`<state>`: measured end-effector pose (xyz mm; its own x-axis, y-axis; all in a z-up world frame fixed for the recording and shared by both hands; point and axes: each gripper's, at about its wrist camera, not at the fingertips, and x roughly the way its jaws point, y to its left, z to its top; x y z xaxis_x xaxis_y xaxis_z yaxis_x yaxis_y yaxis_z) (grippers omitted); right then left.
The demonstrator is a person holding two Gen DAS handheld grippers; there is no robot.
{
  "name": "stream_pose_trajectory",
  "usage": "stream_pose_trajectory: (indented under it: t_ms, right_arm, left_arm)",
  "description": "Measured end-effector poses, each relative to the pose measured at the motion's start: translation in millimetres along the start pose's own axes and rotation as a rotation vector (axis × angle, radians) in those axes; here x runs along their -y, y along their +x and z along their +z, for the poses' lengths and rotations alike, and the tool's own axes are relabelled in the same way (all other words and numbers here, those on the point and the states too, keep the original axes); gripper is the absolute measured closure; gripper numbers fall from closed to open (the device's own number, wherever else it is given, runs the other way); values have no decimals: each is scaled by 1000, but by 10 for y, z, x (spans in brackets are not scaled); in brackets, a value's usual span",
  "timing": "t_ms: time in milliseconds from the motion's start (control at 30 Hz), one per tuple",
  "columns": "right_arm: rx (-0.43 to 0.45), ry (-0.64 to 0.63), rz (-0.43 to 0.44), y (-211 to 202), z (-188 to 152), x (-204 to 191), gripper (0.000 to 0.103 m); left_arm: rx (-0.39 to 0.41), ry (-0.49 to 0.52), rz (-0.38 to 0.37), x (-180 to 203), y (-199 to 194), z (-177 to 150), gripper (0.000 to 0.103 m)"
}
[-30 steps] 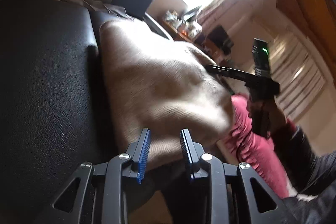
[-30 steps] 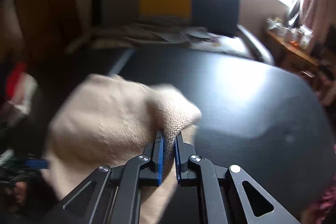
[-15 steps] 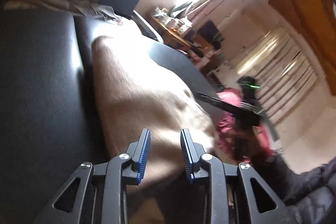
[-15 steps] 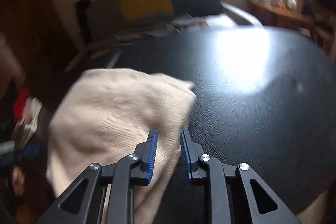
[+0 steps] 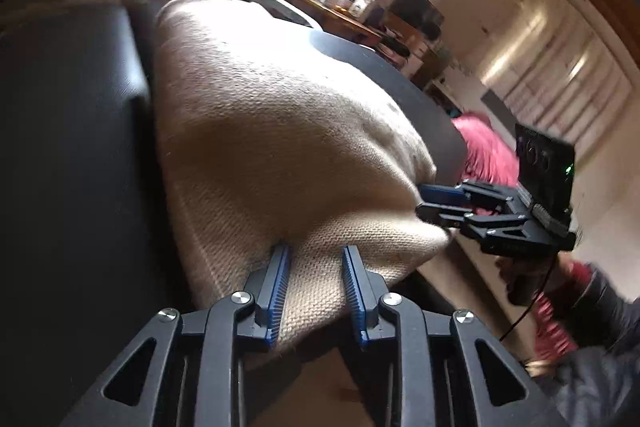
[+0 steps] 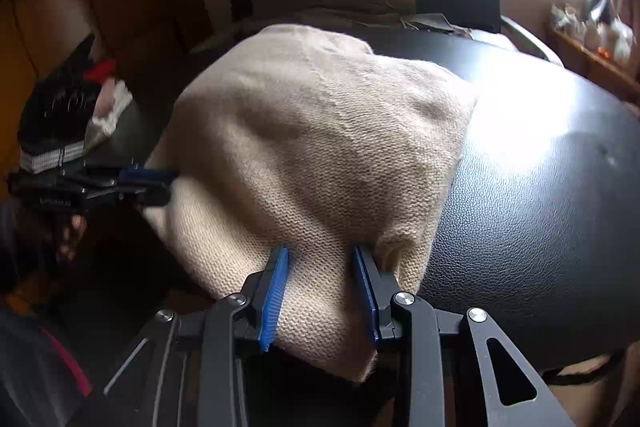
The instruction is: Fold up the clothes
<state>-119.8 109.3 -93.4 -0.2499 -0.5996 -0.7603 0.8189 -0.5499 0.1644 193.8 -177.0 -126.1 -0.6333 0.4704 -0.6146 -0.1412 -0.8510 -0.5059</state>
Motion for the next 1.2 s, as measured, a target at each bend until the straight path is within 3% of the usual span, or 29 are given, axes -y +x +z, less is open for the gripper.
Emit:
stream_pose_trajectory:
  t_ms: [133,267,467,567,667,733,1033,1200]
  right_arm:
    - [-26,42,44,-68,316,35,56]
    - [86,33,35,-168,805,25,21]
    - [122,175,62,229,1421,214,21]
    - [101,259,53,540,1468,311,21]
    - [108,281,-31,728,1253,390,18]
    - [207,215,-38,736,1083,351,18]
    - [228,185,-51,813,1123,318,15]
    - [243,210,8,808,1031,380,10]
  left_arm:
    - [102,-68,-29,-52,-254,230,73]
    - [212,-94,52,-210,-361,729,69]
    - [169,-4,73,-337,-26,1355,69]
    - [72,41,106,-437,314,1590,69]
    - [-101,64,208,-625,836,1606,69]
    - [-73,45,193,-730,928,1549,69]
    - [64,-30,192,-736,815,1288,68]
    - [129,-273,99,-994,443,1240,69]
